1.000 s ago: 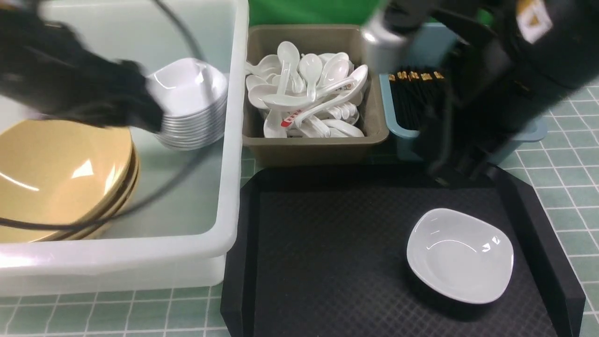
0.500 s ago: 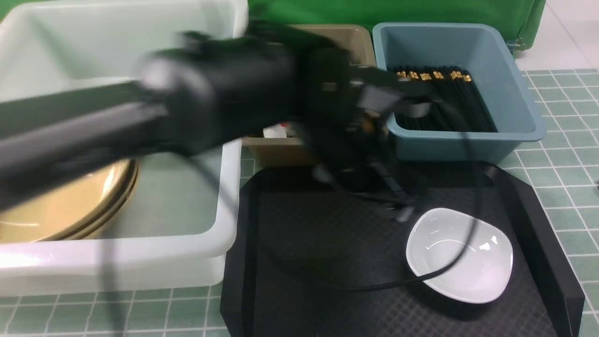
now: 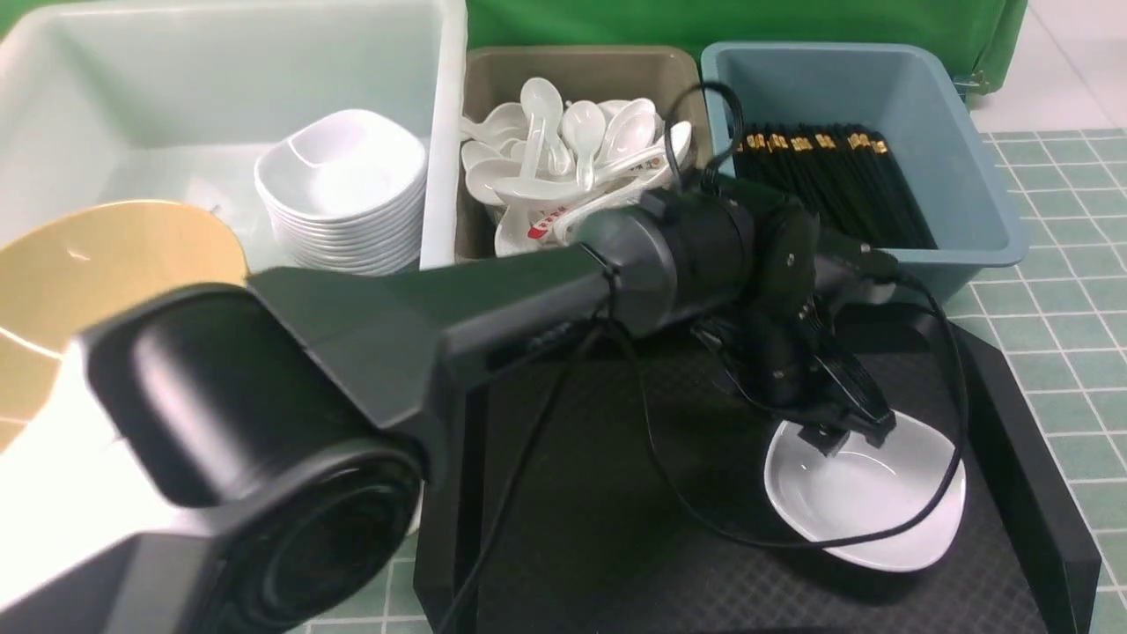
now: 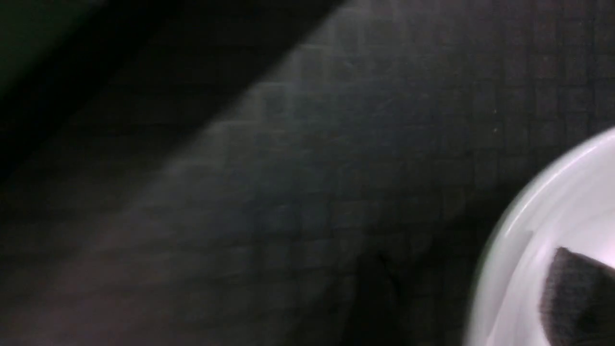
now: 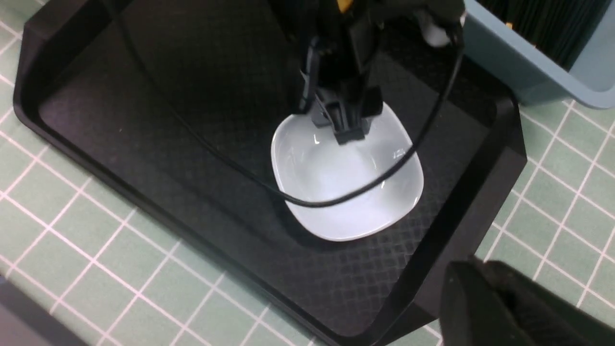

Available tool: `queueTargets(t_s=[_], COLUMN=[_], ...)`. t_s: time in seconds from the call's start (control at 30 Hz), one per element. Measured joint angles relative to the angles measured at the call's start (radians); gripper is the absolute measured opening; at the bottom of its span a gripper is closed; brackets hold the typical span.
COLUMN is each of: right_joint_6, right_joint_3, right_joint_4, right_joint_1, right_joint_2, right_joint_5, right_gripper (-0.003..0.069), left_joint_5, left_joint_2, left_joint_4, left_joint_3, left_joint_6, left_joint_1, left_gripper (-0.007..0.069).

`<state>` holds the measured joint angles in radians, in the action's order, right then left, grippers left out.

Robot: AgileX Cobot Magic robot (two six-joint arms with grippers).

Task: On blue table put chopsticks spoon bowls plates into blue grey white boxes.
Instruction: 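Grasp the small white bowl on the black tray by its rim with the left gripper, then place the white bowl into the white bin with the other dishes with the left gripper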

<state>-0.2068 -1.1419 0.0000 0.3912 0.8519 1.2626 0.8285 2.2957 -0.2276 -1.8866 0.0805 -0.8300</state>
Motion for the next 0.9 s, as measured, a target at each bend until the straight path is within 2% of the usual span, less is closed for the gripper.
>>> queueTargets(t_s=[0.03,0.13,0.2,0.37,0.57,0.6,0.63,0.77,0.9], right_joint_6=[-0.001,-0.012,-0.028,-0.065,-0.136,-0.140,-0.140,-0.141,-0.141], right_joint_3=[0.000,0.000,-0.002,-0.085,-0.288,-0.347,-0.355,-0.523,-0.593], right_joint_4=[0.000,0.000,0.000,0.022,0.104,0.109,0.111,0.102,0.035], right_joint_1=[0.000,0.000,0.000,0.000,0.074,0.124,0.132,0.304,0.394], right_joint_2=[0.003,0.017,0.048,0.150,0.315,0.372,0.388,0.553,0.642], right_joint_5=[0.000,0.000,-0.001,-0.001,-0.031,-0.038,-0.040,-0.046,-0.046], right_gripper=[0.0048,0.0048,0.0048,0.0048,0.0048,0.0048,0.0048,0.0048,0.0050], left_joint_5=[-0.002,0.018,0.080,0.214,0.280,0.304,0.314,0.379,0.330], left_joint_2=[0.004,0.005,-0.009,-0.124,-0.385,-0.452,-0.478,-0.599,-0.634], left_joint_4=[-0.020,-0.069,-0.110,-0.050,0.041,0.063,0.070,0.101,0.070], left_joint_3=[-0.004,-0.006,-0.033,-0.061,-0.070,-0.073,-0.073,-0.020,0.097], left_joint_6=[0.019,0.077,0.109,0.132,0.133,0.129,0.128,0.126,0.126], left_joint_1=[0.000,0.000,0.005,0.051,0.215,0.270,0.300,0.547,0.787], left_gripper=[0.0311,0.0129,0.0053,0.0008,0.0005,0.0004,0.0004,0.0004,0.0004])
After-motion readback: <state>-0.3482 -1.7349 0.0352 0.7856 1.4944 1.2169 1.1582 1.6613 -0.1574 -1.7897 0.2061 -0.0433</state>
